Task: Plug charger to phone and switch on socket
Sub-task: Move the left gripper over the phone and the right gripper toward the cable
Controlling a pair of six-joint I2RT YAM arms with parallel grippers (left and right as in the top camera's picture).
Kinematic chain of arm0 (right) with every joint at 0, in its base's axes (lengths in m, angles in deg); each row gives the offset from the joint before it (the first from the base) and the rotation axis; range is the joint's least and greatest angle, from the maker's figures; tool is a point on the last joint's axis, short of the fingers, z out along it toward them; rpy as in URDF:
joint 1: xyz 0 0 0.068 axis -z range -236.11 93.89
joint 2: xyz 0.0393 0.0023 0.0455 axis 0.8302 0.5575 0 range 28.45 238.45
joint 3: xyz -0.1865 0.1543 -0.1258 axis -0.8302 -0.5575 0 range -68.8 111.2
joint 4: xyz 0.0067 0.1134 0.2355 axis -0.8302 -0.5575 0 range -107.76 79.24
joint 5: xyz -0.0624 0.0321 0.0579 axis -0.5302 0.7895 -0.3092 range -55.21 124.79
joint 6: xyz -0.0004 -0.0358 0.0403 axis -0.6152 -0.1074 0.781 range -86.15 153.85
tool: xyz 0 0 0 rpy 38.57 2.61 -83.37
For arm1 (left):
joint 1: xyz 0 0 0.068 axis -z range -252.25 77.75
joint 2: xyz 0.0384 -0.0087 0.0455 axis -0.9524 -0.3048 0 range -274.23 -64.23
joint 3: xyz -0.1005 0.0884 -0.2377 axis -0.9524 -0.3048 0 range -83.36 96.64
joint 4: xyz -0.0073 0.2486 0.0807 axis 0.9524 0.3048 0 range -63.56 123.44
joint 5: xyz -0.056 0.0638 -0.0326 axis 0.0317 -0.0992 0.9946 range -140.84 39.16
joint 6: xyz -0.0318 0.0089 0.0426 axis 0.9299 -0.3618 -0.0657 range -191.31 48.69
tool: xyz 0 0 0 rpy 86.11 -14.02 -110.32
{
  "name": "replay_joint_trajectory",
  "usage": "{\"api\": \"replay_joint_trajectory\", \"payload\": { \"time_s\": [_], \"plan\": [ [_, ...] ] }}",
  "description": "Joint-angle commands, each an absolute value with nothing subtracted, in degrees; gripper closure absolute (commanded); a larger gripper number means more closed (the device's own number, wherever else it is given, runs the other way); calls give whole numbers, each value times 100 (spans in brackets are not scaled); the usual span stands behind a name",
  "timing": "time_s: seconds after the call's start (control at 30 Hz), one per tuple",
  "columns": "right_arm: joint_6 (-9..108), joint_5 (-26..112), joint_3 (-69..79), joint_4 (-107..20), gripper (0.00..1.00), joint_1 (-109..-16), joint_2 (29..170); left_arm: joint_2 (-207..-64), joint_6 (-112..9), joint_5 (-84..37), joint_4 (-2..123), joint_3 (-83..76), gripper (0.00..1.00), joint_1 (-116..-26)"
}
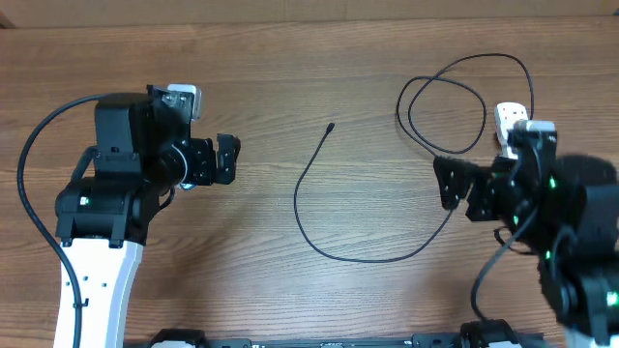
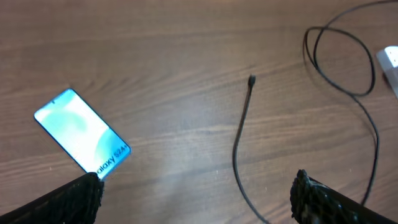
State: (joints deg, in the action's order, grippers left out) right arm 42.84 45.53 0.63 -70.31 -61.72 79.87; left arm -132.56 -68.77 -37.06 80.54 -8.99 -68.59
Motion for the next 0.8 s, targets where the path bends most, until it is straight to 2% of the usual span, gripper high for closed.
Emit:
{"api": "replay_joint_trajectory", "payload": {
  "time_s": [0.0, 0.27, 0.5, 0.77],
  "plan": [
    [4271, 4975, 577, -7322, 0, -6150, 8483, -13377, -6953, -3572, 8155, -757, 0, -6885],
    [4276, 5616, 784, -7599, 0, -6150, 9526, -13466, -6759, -3577, 7838, -755, 0, -6885],
    [4273, 6193, 782, -7588, 0, -6150, 10002, -13833, -5959, -4152, 7536, -606, 7, -6905],
    [4273, 6191, 778, -7588, 0, -6150, 10074, -15366, -5358, -4860, 8736, 1308, 5, -7244]
  ]
}}
